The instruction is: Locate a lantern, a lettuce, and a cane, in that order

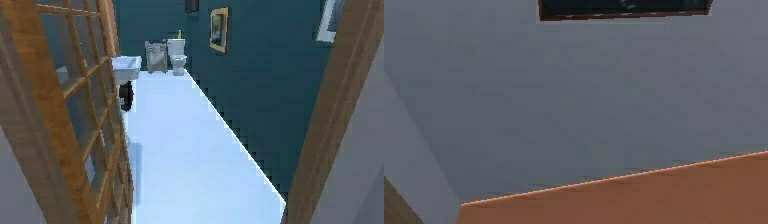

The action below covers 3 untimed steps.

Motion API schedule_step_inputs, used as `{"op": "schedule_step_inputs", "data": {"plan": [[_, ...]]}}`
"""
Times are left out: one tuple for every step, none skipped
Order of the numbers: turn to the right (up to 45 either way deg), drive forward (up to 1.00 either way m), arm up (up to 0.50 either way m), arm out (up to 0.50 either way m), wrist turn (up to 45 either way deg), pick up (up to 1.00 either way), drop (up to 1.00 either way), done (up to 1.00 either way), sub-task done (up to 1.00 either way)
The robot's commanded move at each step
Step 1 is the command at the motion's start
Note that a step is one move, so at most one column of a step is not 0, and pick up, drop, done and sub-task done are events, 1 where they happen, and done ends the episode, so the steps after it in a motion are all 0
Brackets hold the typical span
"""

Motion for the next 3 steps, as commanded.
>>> {"op": "schedule_step_inputs", "data": {"plan": [[0.0, 1.00, 0.00, 0.00, 0.0, 0.00, 0.00, 0.00, 0.00], [-6.0, 0.00, 0.00, 0.00, 0.0, 0.00, 0.00, 0.00, 0.00], [0.0, 0.80, 0.00, 0.00, 0.0, 0.00, 0.00, 0.00, 0.00]]}}
